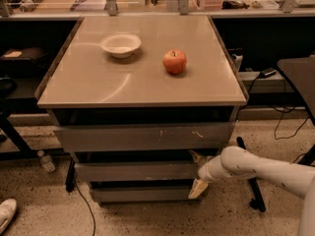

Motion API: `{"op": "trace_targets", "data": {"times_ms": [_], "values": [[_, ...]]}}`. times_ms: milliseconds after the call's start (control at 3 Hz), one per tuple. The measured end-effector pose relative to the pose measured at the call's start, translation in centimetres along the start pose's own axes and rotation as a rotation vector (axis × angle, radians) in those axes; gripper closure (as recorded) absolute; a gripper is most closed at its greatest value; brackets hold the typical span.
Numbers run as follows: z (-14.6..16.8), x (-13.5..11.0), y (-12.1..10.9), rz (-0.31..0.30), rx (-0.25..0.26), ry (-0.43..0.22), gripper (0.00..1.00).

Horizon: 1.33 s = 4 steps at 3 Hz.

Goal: Open middle drawer

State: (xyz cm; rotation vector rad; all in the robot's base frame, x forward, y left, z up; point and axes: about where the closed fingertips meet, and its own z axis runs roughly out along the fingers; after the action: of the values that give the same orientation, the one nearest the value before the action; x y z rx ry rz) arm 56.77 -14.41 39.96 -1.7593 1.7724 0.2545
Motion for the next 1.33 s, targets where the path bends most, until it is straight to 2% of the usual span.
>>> {"op": "trace_targets", "data": {"times_ms": [333, 667, 1000, 1333], "values": [[0.0, 0.0, 0.0, 0.000, 0.000, 0.000, 0.18], [0.0, -0.8, 0.5, -0.018, -0.023, -0.006, 0.41], [-1.1, -0.3, 2.2, -0.003, -0.043, -0.001, 0.64], [-1.5, -0.5, 2.0, -0.002, -0.044, -0.001, 0.87]]}}
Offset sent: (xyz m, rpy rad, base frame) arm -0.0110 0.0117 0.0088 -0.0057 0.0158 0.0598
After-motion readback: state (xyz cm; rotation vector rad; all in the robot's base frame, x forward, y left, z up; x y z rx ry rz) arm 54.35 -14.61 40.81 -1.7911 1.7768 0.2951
